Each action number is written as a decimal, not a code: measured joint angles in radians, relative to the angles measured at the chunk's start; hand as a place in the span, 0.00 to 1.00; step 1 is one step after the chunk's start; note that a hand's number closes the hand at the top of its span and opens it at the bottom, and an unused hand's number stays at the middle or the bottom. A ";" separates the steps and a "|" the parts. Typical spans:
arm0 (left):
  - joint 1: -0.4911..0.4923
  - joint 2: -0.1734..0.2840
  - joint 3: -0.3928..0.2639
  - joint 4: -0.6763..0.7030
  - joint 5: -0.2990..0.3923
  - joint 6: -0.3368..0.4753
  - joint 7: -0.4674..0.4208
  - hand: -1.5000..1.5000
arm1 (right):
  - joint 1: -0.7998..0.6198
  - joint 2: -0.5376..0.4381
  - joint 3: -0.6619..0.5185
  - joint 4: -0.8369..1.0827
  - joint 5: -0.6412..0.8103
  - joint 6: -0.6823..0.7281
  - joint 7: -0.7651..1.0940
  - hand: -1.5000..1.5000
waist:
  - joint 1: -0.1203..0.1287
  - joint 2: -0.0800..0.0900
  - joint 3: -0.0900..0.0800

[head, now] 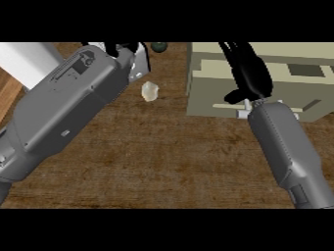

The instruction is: Pick up the can, place it into the drawer and close the drawer

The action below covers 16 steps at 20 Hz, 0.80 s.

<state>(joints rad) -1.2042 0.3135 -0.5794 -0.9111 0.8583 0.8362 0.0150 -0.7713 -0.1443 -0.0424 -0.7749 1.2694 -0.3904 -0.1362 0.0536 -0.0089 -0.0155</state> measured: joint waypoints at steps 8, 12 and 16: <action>0.036 0.047 0.014 -0.068 -0.020 -0.008 0.039 0.00 | -0.136 -0.017 -0.066 0.228 0.024 -0.151 0.000 0.00 | 0.011 0.013 0.004; 0.053 0.067 0.011 -0.122 -0.034 0.004 0.064 0.00 | -0.199 -0.029 -0.098 0.330 0.027 -0.209 0.004 0.00 | 0.023 0.021 0.011; 0.082 0.104 0.017 -0.166 -0.044 -0.013 0.079 0.00 | -0.254 -0.044 -0.124 0.411 0.023 -0.251 0.002 0.00 | 0.029 0.029 0.015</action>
<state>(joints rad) -1.1225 0.4175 -0.5621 -1.0766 0.8143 0.8235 0.0937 -1.0251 -0.1880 -0.1664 -0.3641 1.2928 -0.6411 -0.1343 0.0830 0.0201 -0.0005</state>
